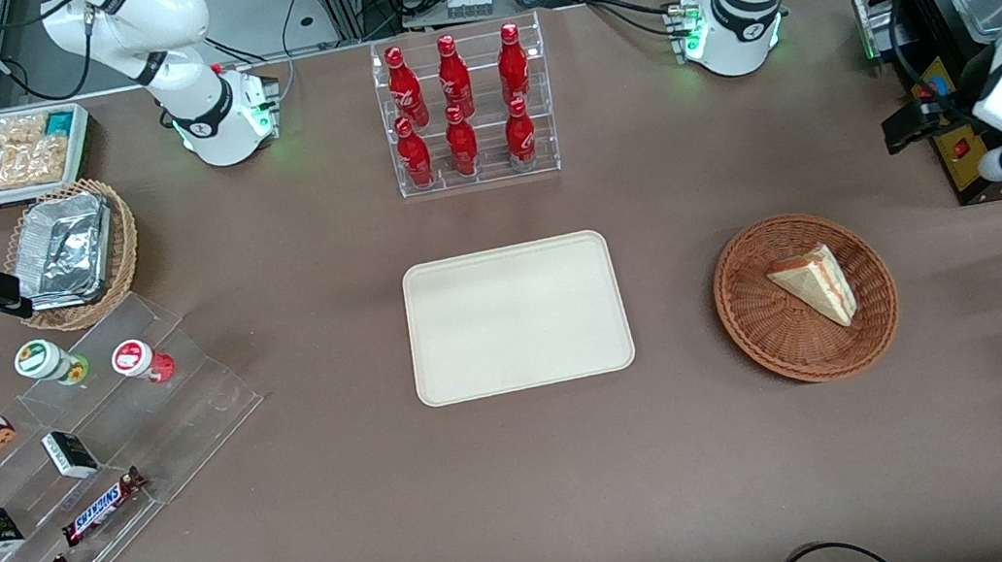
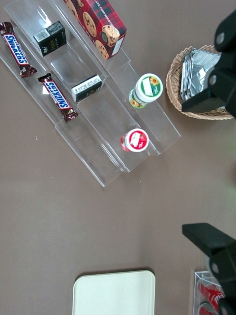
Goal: Place sandwich from basket to tray
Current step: 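Move the left gripper over the wicker basket above the sandwich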
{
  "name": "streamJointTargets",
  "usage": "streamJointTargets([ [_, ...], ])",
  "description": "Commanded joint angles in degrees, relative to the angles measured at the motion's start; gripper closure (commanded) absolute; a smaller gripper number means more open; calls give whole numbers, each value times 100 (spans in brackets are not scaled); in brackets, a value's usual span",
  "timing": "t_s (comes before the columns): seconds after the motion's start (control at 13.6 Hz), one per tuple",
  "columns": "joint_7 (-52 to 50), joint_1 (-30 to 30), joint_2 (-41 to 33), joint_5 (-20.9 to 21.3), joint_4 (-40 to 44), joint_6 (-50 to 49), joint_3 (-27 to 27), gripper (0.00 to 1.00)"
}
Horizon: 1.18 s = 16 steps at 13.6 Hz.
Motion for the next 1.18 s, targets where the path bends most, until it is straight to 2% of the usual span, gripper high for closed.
streamJointTargets([
  [0.0,26,-25,53,-21,103,-80,-34,0],
  [0.3,26,-25,228,-13,-116,262,-34,0],
  [0.66,-88,45,202,-21,-1319,1693,9,0],
  [1.11,-1326,80,473,-21,-2586,3619,9,0],
])
